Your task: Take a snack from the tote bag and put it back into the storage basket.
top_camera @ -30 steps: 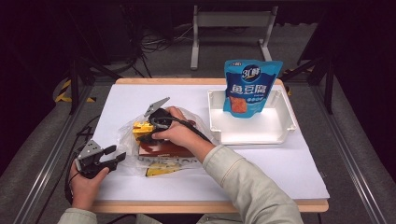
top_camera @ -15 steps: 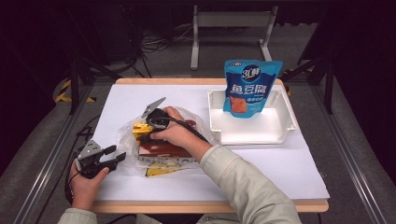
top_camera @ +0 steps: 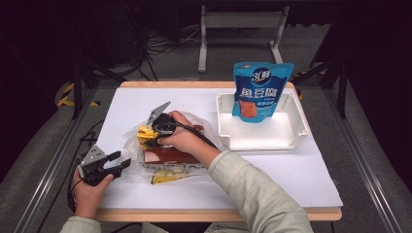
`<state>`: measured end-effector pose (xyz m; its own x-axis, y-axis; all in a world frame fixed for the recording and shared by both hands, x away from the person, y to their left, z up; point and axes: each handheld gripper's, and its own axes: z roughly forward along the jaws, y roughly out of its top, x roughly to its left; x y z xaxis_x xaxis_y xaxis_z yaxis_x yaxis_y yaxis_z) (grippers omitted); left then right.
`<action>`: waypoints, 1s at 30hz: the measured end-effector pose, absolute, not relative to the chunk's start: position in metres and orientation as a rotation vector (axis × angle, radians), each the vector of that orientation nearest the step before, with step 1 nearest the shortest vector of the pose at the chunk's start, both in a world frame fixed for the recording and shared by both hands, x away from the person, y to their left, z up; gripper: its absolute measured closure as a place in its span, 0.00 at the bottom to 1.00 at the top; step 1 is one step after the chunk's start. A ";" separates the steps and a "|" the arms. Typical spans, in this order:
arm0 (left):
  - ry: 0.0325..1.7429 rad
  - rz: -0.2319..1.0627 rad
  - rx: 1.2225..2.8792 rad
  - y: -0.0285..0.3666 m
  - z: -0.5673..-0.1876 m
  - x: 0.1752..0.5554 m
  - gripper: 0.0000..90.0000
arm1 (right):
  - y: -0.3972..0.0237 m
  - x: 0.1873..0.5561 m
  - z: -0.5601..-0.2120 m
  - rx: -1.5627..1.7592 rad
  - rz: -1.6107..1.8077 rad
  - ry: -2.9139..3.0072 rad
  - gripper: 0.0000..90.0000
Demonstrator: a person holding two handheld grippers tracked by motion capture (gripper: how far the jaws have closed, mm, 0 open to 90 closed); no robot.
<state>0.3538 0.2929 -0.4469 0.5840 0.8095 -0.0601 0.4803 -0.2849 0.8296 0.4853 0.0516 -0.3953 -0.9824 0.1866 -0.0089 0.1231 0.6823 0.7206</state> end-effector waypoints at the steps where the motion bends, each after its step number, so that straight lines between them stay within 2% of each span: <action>1: 1.032 0.476 1.942 0.293 -0.447 0.354 0.51 | 0.052 0.485 -0.395 0.262 1.188 2.804 0.62; 11: 1.035 0.478 1.939 0.293 -0.447 0.354 0.51 | 0.046 0.485 -0.383 0.273 1.211 2.760 0.62; 30: 1.031 0.478 1.930 0.290 -0.447 0.359 0.51 | 0.025 0.475 -0.327 0.210 1.271 2.686 0.62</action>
<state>0.3586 0.2896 -0.4470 0.5827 0.8102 -0.0629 0.4754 -0.2772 0.8350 0.4752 0.0247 -0.3267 -0.9769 0.1955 -0.0866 0.0570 0.6285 0.7757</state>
